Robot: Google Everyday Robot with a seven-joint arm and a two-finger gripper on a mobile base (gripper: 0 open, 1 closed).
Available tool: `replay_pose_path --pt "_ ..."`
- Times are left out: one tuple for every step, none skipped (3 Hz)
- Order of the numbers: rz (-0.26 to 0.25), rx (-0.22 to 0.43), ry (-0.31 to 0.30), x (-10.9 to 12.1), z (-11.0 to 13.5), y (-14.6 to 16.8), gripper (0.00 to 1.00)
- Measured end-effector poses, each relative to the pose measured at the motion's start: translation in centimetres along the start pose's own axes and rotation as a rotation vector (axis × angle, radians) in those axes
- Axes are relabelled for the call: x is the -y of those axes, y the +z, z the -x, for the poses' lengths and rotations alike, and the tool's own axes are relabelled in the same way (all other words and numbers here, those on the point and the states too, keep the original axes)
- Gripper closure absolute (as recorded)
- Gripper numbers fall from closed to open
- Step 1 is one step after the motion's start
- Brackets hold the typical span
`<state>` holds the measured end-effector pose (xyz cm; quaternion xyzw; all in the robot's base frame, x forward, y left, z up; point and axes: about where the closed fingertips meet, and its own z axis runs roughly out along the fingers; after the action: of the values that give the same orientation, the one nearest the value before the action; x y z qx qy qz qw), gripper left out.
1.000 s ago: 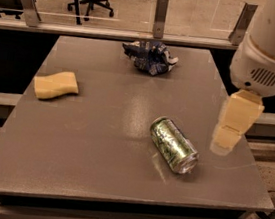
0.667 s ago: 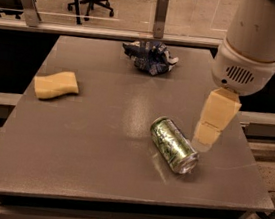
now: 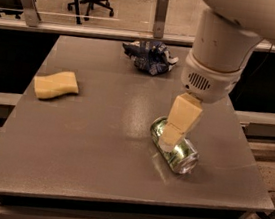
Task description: Place green can upright
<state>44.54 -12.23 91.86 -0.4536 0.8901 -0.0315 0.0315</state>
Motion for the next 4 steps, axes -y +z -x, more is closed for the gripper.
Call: replay_pose_path --pt "0.013 -0.05 0.093 -1.2 1.3 2.3 0.0" --pt "0.026 -0.084 0.13 -1.8 2.1 3.9 0.0" --pt "0.037 -0.116 0.152 -1.8 2.6 5.1 0.0" --pt "0.047 -0.135 0.163 -1.4 3.0 5.9 0.0"
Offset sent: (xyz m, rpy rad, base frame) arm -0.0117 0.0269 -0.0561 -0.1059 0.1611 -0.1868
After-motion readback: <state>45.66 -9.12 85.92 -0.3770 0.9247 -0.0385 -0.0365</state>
